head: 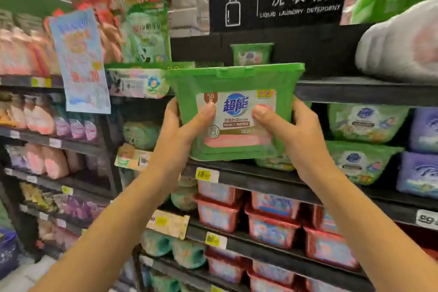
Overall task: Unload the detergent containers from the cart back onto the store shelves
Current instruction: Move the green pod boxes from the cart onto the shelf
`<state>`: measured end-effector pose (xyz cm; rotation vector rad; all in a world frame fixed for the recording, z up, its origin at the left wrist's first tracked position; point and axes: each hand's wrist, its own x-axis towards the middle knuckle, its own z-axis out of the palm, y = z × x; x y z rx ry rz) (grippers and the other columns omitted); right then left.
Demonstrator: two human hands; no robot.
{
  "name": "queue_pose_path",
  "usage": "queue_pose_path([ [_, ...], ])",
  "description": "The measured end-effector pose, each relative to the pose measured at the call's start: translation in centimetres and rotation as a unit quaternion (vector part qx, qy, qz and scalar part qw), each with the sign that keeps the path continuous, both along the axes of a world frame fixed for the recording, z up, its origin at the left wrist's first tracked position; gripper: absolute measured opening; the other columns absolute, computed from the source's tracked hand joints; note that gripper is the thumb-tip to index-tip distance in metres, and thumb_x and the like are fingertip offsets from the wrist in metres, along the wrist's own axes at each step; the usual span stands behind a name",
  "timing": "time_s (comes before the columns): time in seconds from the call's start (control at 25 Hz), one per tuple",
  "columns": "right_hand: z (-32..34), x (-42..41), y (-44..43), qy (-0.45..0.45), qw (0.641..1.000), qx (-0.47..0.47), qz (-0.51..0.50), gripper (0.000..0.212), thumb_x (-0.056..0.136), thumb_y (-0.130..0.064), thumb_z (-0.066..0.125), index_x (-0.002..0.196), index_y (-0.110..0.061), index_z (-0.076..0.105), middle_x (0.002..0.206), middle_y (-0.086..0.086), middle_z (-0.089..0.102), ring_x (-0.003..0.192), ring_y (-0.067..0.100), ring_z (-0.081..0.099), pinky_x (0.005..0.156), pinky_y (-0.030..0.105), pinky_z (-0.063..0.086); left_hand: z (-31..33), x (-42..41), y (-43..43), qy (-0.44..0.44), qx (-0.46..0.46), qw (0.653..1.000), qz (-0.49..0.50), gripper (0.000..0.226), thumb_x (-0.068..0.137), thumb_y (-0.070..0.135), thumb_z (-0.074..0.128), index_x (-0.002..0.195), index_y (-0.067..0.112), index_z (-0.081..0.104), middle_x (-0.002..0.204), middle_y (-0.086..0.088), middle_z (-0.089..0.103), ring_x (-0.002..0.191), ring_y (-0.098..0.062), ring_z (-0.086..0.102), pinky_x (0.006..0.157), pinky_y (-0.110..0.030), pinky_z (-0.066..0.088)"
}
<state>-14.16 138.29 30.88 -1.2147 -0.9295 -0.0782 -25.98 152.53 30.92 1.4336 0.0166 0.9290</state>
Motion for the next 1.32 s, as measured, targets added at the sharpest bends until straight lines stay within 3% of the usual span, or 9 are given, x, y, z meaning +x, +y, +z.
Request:
queue_pose_path([
  [0.2, 8.4, 6.3, 3.0, -0.048, 0.997, -0.020, -0.062, 0.041, 0.075, -0.038, 0.072, 0.110, -0.017, 0.068, 0.104, -0.001, 0.074, 0.097, 0.016, 0.070, 0.082, 0.036, 0.055, 8.8, 7.6, 5.7, 0.027, 0.098, 0.992, -0.069, 0.051, 0.076, 0.044, 0.067, 0.122, 0.023, 0.054, 0.109, 0.005, 0.074, 0.092, -0.012, 0.072, 0.066, -0.026, 0.058],
  [0.44, 14.1, 18.6, 6.6, -0.008, 0.993, -0.107, -0.056, 0.033, 0.083, -0.022, 0.073, 0.114, -0.014, 0.067, 0.103, -0.001, 0.075, 0.089, 0.012, 0.073, 0.066, 0.025, 0.056, 13.4, 20.7, 11.2, 0.039, 0.125, 0.989, -0.062, 0.014, 0.089, 0.032, 0.066, 0.099, 0.023, 0.066, 0.088, 0.009, 0.076, 0.079, -0.007, 0.073, 0.060, -0.021, 0.057],
  [0.6, 14.2, 26.6, 9.9, 0.030, 0.984, -0.162, -0.071, 0.038, 0.081, -0.014, 0.075, 0.117, -0.008, 0.065, 0.107, 0.004, 0.073, 0.081, 0.009, 0.072, 0.062, 0.021, 0.056, 12.9, 29.1, 14.1, 0.080, 0.148, 0.986, -0.011, 0.030, 0.091, 0.029, 0.064, 0.118, 0.015, 0.063, 0.115, -0.004, 0.070, 0.102, -0.019, 0.068, 0.089, -0.035, 0.056],
  [0.76, 13.7, 32.3, 12.7, 0.032, 0.979, -0.176, -0.095, 0.032, 0.078, -0.008, 0.076, 0.109, -0.007, 0.067, 0.110, 0.008, 0.071, 0.086, 0.011, 0.071, 0.076, 0.024, 0.057, 13.2, 34.2, 16.5, 0.222, 0.133, 0.964, -0.057, 0.034, 0.096, 0.035, 0.056, 0.127, 0.021, 0.053, 0.109, 0.000, 0.065, 0.079, -0.014, 0.063, 0.055, -0.024, 0.054],
  [0.88, 13.6, 35.1, 14.4, 0.024, 0.972, -0.218, -0.091, 0.026, 0.080, -0.011, 0.075, 0.105, -0.013, 0.068, 0.114, 0.007, 0.070, 0.079, 0.006, 0.069, 0.066, 0.019, 0.055, 13.5, 36.9, 17.8, 0.259, 0.095, 0.959, -0.061, 0.033, 0.096, 0.036, 0.054, 0.127, 0.025, 0.051, 0.096, 0.004, 0.065, 0.075, -0.013, 0.060, 0.064, -0.030, 0.051],
  [0.96, 13.2, 37.0, 15.6, 0.007, 0.963, -0.246, -0.115, 0.034, 0.080, -0.020, 0.077, 0.112, -0.014, 0.066, 0.118, 0.006, 0.069, 0.092, 0.012, 0.068, 0.081, 0.026, 0.056, 13.5, 39.0, 18.7, 0.241, 0.076, 0.967, -0.035, 0.033, 0.096, 0.031, 0.056, 0.127, 0.019, 0.054, 0.102, 0.001, 0.067, 0.078, -0.016, 0.062, 0.059, -0.029, 0.055],
  [1.04, 13.0, 38.4, 16.9, -0.044, 0.934, -0.291, -0.205, 0.054, 0.076, -0.038, 0.079, 0.122, -0.016, 0.060, 0.119, 0.000, 0.067, 0.106, 0.017, 0.064, 0.092, 0.029, 0.050, 13.3, 41.0, 19.7, 0.241, 0.143, 0.957, 0.071, 0.038, 0.095, 0.031, 0.059, 0.126, 0.009, 0.057, 0.120, -0.009, 0.066, 0.100, -0.026, 0.064, 0.079, -0.036, 0.057],
  [1.12, 12.7, 39.4, 18.1, -0.070, 0.907, -0.319, -0.266, 0.073, 0.073, -0.051, 0.078, 0.130, -0.015, 0.051, 0.123, 0.000, 0.063, 0.113, 0.020, 0.060, 0.089, 0.026, 0.045, 13.1, 42.3, 20.7, 0.274, 0.208, 0.924, 0.168, 0.042, 0.094, 0.037, 0.058, 0.124, 0.008, 0.058, 0.125, -0.012, 0.063, 0.113, -0.030, 0.059, 0.097, -0.040, 0.048],
  [1.32, 12.4, 41.3, 20.0, -0.082, 0.911, -0.317, -0.250, 0.080, 0.076, -0.051, 0.075, 0.137, -0.013, 0.039, 0.130, 0.003, 0.059, 0.118, 0.022, 0.057, 0.088, 0.026, 0.043, 12.9, 44.2, 21.6, 0.303, 0.206, 0.910, 0.195, 0.044, 0.096, 0.041, 0.052, 0.125, 0.007, 0.050, 0.127, -0.012, 0.059, 0.114, -0.030, 0.057, 0.097, -0.044, 0.046],
])
